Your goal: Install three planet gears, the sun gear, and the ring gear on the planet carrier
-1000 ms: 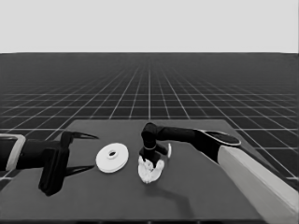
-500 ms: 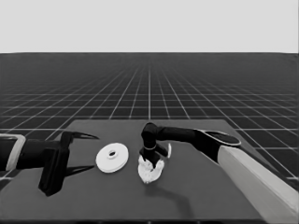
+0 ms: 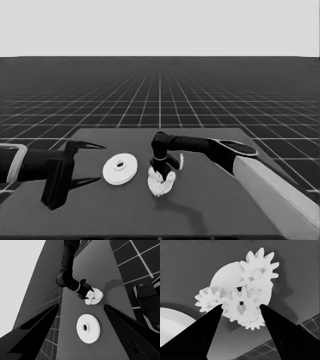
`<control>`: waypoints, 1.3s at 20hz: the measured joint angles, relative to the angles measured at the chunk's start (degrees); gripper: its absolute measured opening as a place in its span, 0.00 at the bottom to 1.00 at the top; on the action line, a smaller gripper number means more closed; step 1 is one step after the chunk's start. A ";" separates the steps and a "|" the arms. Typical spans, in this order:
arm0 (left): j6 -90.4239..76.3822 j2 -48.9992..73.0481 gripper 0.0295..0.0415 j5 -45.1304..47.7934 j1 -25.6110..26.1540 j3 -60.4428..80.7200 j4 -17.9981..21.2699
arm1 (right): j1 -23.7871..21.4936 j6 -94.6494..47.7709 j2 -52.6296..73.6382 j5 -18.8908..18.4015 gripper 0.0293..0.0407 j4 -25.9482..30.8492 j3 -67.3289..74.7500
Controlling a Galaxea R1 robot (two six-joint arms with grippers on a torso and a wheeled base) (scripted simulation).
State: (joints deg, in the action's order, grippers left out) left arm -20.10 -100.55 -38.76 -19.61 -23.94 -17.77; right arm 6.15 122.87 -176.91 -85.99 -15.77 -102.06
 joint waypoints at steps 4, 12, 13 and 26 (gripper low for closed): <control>0.00 0.00 0.75 0.00 0.00 0.00 0.00 | 0.00 2.40 0.00 0.00 0.14 0.00 0.00; 0.00 0.00 0.75 0.00 0.00 0.00 0.00 | 0.00 7.20 0.00 0.00 0.14 0.00 0.00; 0.00 0.00 0.75 0.00 0.00 0.00 0.00 | 0.00 7.80 0.00 0.00 0.14 0.00 0.00; 0.00 0.00 0.75 0.00 0.00 0.00 0.00 | -0.01 12.83 0.00 0.00 0.81 -0.01 0.00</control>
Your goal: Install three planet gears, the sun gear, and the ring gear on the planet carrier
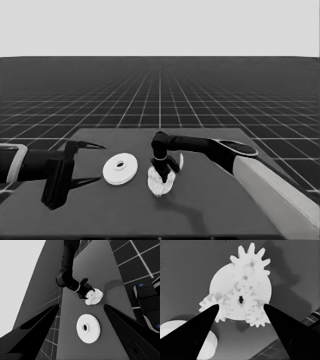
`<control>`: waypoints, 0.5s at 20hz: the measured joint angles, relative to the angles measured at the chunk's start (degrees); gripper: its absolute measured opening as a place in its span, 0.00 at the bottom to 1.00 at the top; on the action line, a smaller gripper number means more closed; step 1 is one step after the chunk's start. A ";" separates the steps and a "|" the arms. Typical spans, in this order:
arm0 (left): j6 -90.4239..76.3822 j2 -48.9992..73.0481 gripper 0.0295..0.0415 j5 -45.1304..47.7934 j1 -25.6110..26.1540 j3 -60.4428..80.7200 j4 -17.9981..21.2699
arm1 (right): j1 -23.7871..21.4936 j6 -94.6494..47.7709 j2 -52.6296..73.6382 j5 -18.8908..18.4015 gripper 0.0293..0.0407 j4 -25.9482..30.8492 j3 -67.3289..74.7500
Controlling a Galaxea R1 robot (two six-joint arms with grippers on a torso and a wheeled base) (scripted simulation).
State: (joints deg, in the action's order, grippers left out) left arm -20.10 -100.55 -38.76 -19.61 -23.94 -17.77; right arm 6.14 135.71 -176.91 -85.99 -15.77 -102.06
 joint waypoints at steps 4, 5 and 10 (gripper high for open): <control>0.00 0.00 0.75 0.00 0.00 0.00 0.00 | 0.00 0.02 0.00 0.00 0.81 0.00 0.00; 0.00 0.00 0.75 0.00 0.00 0.00 0.00 | -2.79 -22.48 0.52 -1.51 0.88 2.47 2.23; 0.00 0.00 0.75 0.00 0.00 0.00 0.00 | -7.55 -54.88 0.91 -2.24 0.81 6.29 4.10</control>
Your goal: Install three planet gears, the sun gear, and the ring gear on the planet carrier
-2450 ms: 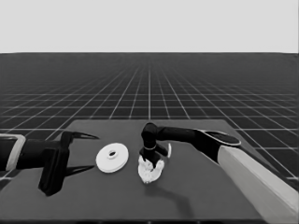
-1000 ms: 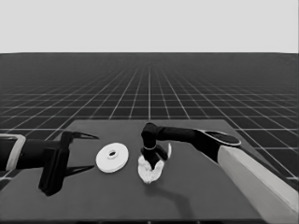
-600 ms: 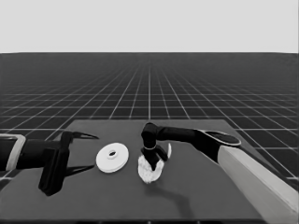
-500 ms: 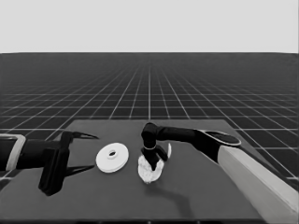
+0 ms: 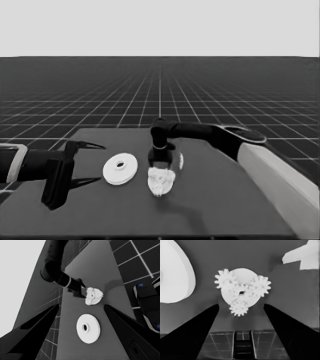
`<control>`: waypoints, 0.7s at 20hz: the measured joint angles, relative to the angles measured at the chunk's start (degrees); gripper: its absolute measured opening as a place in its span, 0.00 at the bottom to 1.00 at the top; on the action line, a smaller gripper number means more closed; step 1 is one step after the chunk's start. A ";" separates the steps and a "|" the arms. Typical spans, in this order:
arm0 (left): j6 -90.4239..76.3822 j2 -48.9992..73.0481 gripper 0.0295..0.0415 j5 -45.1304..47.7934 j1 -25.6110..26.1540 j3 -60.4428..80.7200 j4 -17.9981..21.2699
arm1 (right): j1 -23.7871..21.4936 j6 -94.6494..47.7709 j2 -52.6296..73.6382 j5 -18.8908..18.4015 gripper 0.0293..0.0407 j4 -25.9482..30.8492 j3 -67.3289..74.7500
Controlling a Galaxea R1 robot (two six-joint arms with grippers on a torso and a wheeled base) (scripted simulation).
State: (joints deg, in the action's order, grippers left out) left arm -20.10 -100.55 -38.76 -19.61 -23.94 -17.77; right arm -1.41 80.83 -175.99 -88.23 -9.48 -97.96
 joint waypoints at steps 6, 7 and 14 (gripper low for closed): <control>0.00 0.00 0.75 0.00 0.00 0.00 0.00 | 13.66 -41.18 40.17 13.47 0.89 -19.72 46.56; 0.00 0.00 0.75 0.00 0.00 0.00 0.00 | 17.31 -50.05 55.34 16.34 0.84 -24.15 58.47; 0.00 0.00 0.75 0.00 0.00 0.00 0.00 | 21.66 -62.42 74.78 20.51 0.81 -30.33 75.40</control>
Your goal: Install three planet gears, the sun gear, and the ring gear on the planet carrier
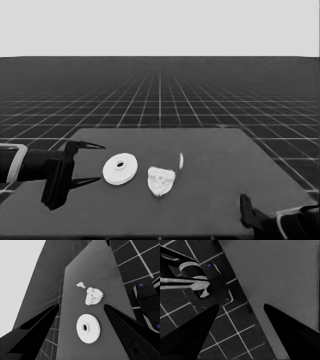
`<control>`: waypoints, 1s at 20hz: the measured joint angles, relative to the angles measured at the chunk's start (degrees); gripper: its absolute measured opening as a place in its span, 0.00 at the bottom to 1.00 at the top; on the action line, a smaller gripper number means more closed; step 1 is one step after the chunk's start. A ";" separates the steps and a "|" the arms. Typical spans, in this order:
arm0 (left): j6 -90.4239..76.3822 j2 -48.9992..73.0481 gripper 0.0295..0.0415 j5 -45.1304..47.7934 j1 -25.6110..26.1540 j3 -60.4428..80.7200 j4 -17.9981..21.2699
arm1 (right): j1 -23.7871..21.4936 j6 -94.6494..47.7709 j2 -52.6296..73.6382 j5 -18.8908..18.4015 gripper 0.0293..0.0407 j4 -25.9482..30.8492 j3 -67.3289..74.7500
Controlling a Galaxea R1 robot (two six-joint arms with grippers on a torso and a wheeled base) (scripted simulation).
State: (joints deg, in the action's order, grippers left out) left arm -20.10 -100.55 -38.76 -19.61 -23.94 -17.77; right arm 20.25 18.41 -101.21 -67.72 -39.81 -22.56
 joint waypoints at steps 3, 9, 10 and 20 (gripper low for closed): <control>67.94 -35.64 0.90 -48.05 13.42 -36.58 -8.65 | 0.06 -0.25 0.34 0.09 0.81 -0.13 0.32; 71.27 -48.56 0.75 -47.34 14.82 -72.64 12.75 | 0.08 -0.31 0.41 0.11 0.81 -0.16 0.40; 71.00 -48.98 0.75 -47.41 14.87 -73.77 13.14 | 0.08 -0.31 0.42 0.11 0.81 -0.16 0.40; 67.40 -52.66 0.75 -40.29 25.13 -82.66 6.42 | 0.08 -0.31 0.42 0.11 0.81 -0.16 0.40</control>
State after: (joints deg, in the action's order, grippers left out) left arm 47.30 -153.21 -79.04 5.52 -106.60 -11.35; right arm 20.32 18.10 -100.80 -67.61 -39.97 -22.16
